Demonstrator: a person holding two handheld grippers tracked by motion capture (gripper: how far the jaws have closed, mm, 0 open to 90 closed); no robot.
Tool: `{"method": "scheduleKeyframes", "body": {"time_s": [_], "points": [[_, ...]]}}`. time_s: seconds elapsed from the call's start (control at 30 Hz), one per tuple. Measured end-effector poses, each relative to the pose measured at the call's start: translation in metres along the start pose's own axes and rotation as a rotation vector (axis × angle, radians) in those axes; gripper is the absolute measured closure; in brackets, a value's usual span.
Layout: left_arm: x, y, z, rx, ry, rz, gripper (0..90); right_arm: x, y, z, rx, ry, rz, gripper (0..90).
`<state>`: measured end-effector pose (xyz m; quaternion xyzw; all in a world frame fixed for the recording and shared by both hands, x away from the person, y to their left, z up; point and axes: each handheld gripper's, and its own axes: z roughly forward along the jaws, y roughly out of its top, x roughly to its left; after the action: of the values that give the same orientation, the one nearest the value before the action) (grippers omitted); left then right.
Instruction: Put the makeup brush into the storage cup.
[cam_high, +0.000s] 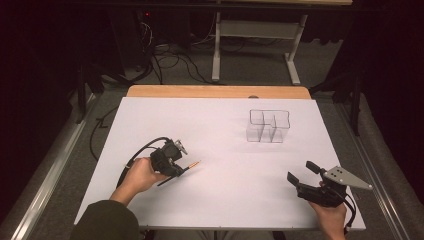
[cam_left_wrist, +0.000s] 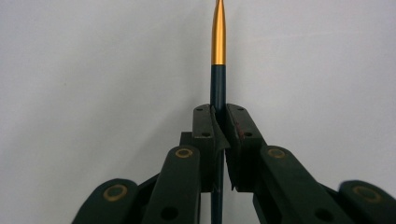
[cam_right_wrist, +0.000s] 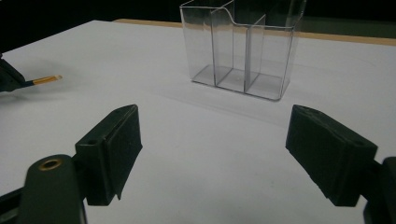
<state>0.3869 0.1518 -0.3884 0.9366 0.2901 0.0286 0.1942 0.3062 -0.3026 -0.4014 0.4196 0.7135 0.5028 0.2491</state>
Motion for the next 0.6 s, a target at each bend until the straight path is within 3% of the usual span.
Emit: {"method": "scheduleKeyframes", "body": {"time_s": [0.6], "points": [[-0.009, -0.008, -0.025, -0.165, 0.001, -0.031, 82.9, 0.0, 0.0, 0.0, -0.002, -0.001, -0.006, 20.0]]}}
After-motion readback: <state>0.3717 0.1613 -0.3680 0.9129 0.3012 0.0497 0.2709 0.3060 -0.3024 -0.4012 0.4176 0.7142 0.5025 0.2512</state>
